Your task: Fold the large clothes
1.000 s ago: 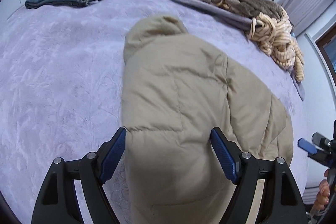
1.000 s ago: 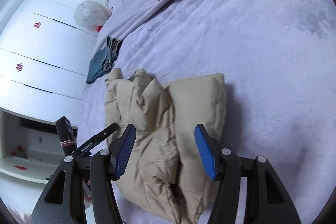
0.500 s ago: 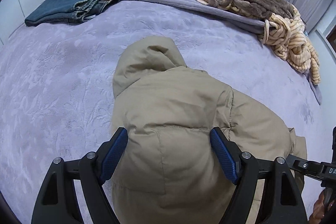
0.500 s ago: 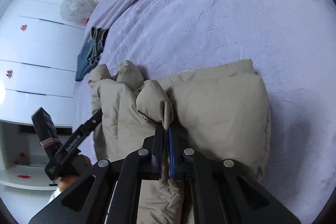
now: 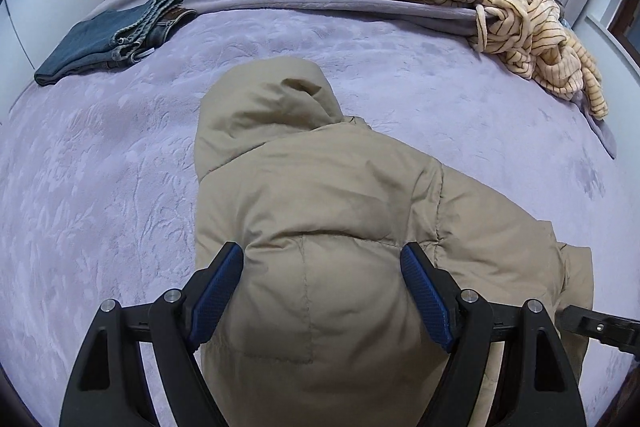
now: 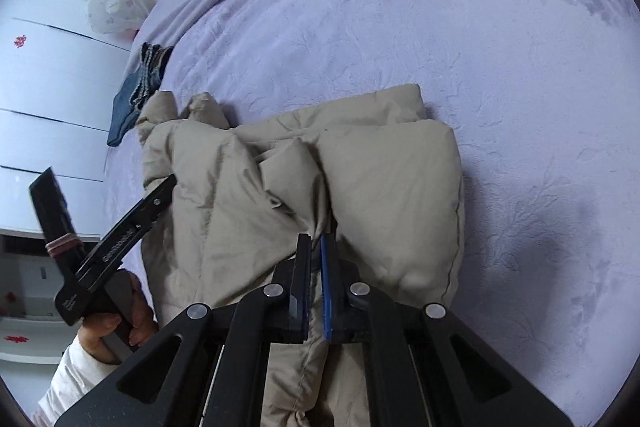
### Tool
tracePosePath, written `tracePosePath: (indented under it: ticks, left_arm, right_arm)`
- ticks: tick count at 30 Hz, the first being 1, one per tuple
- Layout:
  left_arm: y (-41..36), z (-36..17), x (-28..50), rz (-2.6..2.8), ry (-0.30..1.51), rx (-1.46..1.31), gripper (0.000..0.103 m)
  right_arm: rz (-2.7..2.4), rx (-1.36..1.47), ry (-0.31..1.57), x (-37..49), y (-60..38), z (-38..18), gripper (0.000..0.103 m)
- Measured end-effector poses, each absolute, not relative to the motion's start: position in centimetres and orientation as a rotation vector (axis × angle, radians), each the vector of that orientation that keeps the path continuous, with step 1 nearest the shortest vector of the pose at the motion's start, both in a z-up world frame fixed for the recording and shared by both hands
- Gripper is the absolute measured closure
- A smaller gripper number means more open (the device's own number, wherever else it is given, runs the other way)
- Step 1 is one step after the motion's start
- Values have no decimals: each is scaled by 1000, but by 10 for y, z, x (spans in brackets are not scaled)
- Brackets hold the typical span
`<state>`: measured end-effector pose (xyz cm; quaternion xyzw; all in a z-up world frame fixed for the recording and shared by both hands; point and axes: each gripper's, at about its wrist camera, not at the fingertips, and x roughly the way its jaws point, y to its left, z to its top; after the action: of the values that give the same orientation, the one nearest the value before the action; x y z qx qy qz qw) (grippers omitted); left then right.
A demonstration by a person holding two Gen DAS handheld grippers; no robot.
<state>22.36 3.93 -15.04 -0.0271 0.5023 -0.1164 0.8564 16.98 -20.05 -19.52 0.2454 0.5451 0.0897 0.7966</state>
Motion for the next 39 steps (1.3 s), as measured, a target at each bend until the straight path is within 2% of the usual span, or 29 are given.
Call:
tracePosePath:
  ticks: [5, 10, 16, 17, 18, 19, 22, 27, 34, 35, 36, 37, 39]
  left_arm:
    - [38, -151, 222, -240, 1048, -51, 22]
    - [42, -148, 220, -248, 1056, -50, 21]
    - [59, -132, 198, -272, 1051, -39, 21]
    - [63, -130, 192, -274, 1056, -40, 17]
    - [67, -128, 186, -271, 1056, -42, 6]
    - [71, -126, 177, -263, 1049, -43, 0]
    - [78, -126, 151, -273, 1048, -41, 0]
    - [74, -158, 114, -294, 1151, -7, 0]
    - [74, -181, 99, -287, 1201, -90, 0]
    - [75, -181, 98, -286, 1200, -88, 0]
    - [75, -180, 96, -285, 1198, -82, 0]
    - [75, -179, 95, -285, 1197, -76, 0]
    - [77, -176, 92, -280, 1200, -74, 0]
  right_arm:
    - [277, 411, 1112, 148, -169, -166, 98]
    - [230, 377, 1245, 149, -154, -205, 98]
    - [214, 372, 1261, 150, -156, -222, 99]
    - [213, 370, 1263, 151, -156, -224, 99]
    - [211, 367, 1264, 152, -156, -224, 99]
    - [209, 364, 1265, 152, -156, -225, 99]
    - [206, 363, 1264, 150, -157, -226, 99]
    - [201, 364, 1262, 150, -156, -228, 99]
    - [214, 381, 1261, 136, -154, -214, 97]
    - [223, 383, 1252, 130, -153, -209, 95]
    - [231, 385, 1243, 125, -153, -205, 84]
    - [240, 393, 1231, 118, -154, -200, 65]
    - [249, 404, 1216, 107, -153, -194, 49]
